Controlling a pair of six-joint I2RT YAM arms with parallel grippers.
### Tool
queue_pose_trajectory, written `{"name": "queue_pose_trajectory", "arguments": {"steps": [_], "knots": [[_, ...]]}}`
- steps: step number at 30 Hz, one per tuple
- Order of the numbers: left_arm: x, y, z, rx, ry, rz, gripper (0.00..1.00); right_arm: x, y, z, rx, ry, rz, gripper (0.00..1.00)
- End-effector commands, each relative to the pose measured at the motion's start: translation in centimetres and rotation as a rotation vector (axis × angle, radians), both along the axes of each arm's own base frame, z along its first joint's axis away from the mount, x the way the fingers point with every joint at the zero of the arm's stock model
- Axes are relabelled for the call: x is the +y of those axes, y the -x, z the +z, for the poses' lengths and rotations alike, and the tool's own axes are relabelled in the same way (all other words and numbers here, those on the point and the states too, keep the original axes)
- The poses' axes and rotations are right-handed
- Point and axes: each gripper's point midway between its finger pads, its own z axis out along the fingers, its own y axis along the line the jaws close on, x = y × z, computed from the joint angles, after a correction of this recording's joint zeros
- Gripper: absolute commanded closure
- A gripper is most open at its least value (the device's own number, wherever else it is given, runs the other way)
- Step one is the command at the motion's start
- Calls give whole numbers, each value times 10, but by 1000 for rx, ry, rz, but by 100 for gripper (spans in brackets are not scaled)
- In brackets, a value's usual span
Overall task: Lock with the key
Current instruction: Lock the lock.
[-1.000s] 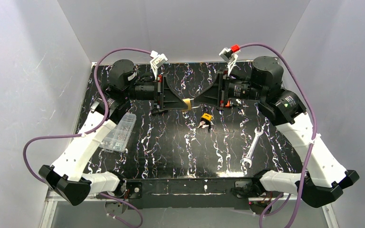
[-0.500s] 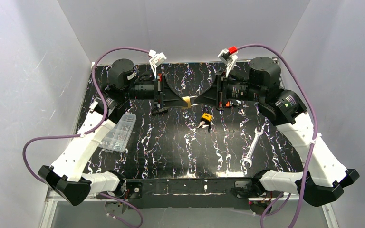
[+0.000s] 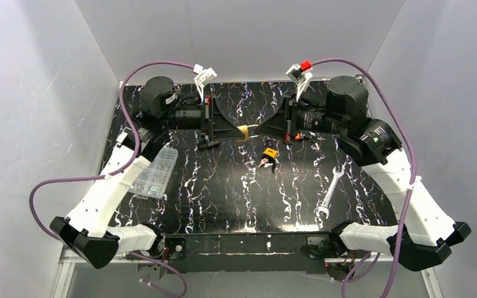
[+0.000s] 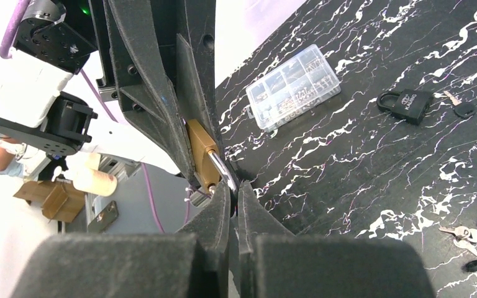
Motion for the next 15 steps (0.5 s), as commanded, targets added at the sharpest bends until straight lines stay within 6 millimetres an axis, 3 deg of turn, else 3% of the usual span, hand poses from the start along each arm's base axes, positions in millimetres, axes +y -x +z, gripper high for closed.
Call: {"name": "queue_pose_trajectory", "arguments": {"steps": [1, 15], "knots": [[4, 7, 16, -43, 21, -10, 89, -11, -7, 35, -114, -97, -107, 99], [6, 9, 30, -95, 71, 14, 80, -21, -9, 50, -101, -193, -195, 99]]}}
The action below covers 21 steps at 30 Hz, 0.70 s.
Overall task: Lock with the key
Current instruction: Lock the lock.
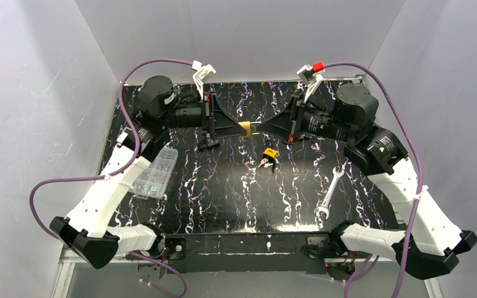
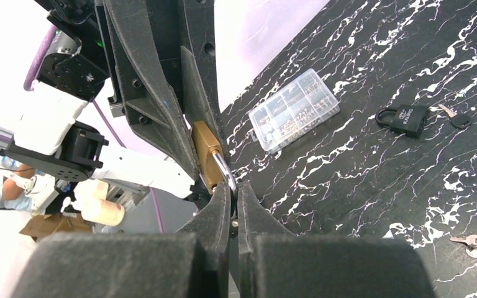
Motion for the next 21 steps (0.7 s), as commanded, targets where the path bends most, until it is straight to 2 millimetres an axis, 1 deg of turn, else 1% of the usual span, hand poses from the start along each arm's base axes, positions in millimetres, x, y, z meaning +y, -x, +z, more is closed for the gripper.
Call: {"name": "queue_pose_trajectory", "arguments": {"steps": [1, 6, 12, 17, 21], "knots": [[9, 13, 20, -53, 43, -1, 79, -14, -10, 39, -96, -119, -110, 99], [10, 14, 23, -63, 49, 7, 79, -17, -11, 41, -104, -148, -133, 99], [9, 11, 25, -61, 62, 16, 80, -14, -10, 38, -96, -143, -117, 99], [7, 10, 27, -56, 79, 13, 76, -11, -11, 34, -85, -132, -104, 99], [5, 9, 31, -42, 104, -2, 75, -9, -12, 31, -86, -128, -95, 99]]}}
